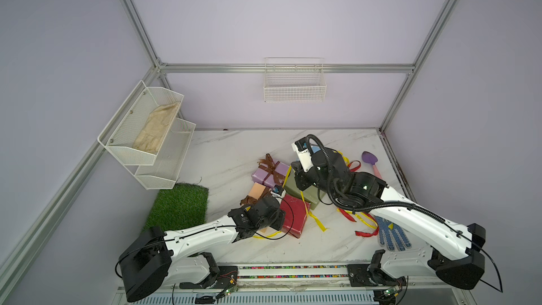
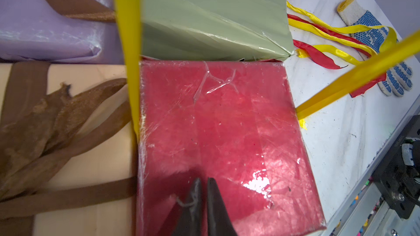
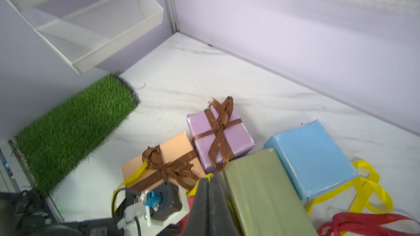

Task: Untie the ribbon bows on the gift boxes
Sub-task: Pull the ribbon from the gift box.

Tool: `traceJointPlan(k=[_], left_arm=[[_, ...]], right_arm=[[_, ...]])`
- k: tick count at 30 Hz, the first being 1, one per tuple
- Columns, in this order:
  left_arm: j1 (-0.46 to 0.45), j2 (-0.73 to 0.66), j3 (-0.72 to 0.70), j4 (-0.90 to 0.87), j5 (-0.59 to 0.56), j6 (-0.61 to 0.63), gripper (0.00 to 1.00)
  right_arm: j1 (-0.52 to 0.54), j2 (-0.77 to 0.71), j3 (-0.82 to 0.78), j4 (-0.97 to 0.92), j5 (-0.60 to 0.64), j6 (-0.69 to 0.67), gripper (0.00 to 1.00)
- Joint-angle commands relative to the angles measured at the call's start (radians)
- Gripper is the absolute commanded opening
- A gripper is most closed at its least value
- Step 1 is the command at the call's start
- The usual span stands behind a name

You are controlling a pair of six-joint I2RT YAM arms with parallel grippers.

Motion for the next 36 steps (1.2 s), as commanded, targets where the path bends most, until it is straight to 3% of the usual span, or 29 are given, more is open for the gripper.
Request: traceJointPlan(k=[1, 16, 21, 25, 32, 36], left_arm=[[-0.007, 0.022, 0.039, -0.025, -0.011, -0.010, 0.10], [-0.006, 0.079, 0.043, 0.027, -0.010, -0.014, 0.09], [-0.006, 0.087, 0.043, 0.030, -0.007, -0.019, 0.09], [-0.007, 0.089, 0.040, 0.040, -0.010, -0.021, 0.09], [-0.007, 0.111, 0.060, 0.042, -0.005, -0.017, 0.08], [-0.006, 0.122, 0.075, 0.043, -0.005, -0.016, 0.08]], right_arm=[[-0.021, 0.027, 0.149, 0.020, 0.023, -0.097, 0.00], [-0.020, 0.261, 0.775, -0.087, -0.014, -0.310, 0.00], [-0.020, 0.337, 0.988, -0.102, 0.036, -0.443, 0.00], [-0.021, 0.345, 1.068, -0.066, 0.061, -0.539, 0.00], [-0.021, 0.285, 1.038, 0.105, 0.030, -0.695, 0.00], [-0.020, 0.341, 1.143, 0.162, 0.091, -0.833, 0.00]])
